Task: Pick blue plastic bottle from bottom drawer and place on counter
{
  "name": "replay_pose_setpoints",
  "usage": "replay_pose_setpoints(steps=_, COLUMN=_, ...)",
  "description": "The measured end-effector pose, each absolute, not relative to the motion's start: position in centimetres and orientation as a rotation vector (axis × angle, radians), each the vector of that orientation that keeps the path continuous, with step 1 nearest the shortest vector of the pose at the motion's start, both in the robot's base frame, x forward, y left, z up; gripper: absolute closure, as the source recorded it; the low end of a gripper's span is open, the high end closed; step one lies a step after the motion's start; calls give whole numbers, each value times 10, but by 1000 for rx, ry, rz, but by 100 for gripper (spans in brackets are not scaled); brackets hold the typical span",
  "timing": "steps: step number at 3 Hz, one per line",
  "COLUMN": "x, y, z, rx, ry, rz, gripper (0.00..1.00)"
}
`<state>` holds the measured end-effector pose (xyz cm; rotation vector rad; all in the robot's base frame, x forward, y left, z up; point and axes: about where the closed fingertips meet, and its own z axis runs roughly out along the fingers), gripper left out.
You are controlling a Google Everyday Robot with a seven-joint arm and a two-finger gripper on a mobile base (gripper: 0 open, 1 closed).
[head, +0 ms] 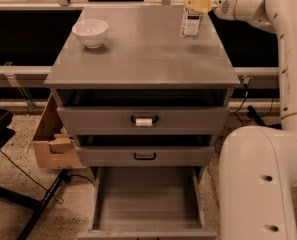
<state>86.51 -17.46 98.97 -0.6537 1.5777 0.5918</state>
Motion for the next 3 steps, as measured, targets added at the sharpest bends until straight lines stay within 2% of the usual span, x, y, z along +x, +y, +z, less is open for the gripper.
replay_pose_setpoints(steps=3, x=884, y=-150, z=934, rx=-694, ry=1561, rz=659, gripper=100)
